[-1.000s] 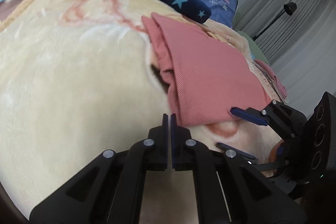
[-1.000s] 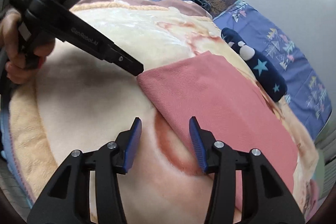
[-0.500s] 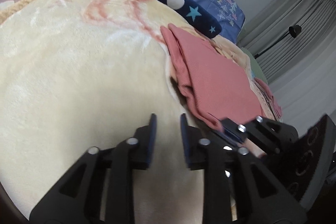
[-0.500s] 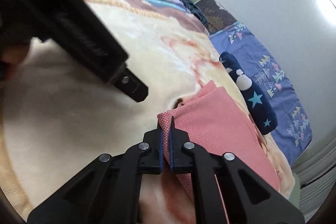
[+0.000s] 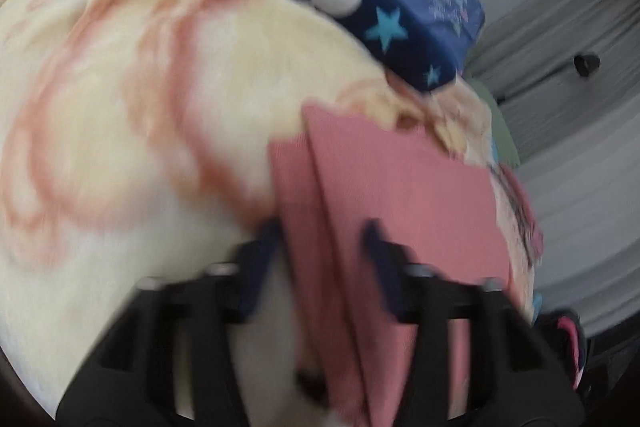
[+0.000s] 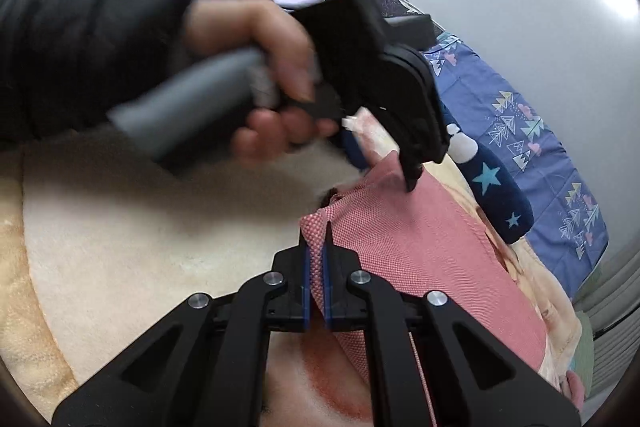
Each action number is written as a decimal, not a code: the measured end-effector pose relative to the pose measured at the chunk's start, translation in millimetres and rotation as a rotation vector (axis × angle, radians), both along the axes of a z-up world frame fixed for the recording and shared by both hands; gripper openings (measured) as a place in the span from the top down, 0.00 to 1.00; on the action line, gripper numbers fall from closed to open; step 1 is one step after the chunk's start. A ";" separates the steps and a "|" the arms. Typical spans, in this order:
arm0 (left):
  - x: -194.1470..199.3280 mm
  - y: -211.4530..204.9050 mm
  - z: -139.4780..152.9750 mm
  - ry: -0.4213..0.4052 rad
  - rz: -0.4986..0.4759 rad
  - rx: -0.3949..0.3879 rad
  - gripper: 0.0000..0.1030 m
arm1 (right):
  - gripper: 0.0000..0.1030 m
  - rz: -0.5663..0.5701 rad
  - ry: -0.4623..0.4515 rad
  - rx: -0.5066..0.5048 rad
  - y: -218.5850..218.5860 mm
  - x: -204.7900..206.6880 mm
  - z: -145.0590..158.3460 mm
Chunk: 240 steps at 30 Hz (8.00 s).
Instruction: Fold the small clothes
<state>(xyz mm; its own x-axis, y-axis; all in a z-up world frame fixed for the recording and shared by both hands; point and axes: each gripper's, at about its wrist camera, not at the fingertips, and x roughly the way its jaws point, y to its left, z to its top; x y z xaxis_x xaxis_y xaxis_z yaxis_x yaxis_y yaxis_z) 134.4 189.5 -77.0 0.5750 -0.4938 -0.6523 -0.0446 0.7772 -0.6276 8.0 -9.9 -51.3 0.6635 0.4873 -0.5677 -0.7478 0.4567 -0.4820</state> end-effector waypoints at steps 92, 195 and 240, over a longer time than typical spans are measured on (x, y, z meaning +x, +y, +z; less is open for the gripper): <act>30.3 -97.6 87.9 -0.218 -0.077 0.184 0.91 | 0.96 -0.361 0.211 0.412 -116.7 56.5 61.7; -152.4 -262.2 23.3 -0.188 -0.252 0.618 0.36 | 0.94 -0.677 0.855 0.967 -381.2 116.2 -30.7; -109.3 -295.3 11.9 -0.122 -0.356 0.555 0.92 | 0.97 -0.742 0.647 0.684 -361.4 116.8 -10.0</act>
<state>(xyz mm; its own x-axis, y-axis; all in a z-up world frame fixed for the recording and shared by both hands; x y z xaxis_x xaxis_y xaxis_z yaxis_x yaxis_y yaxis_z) 25.2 -105.8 -65.1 0.5251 -0.2774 -0.8046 0.3203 0.9403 -0.1152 124.8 -371.3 -61.3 0.5971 0.4376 -0.6723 -0.2083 0.8939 0.3968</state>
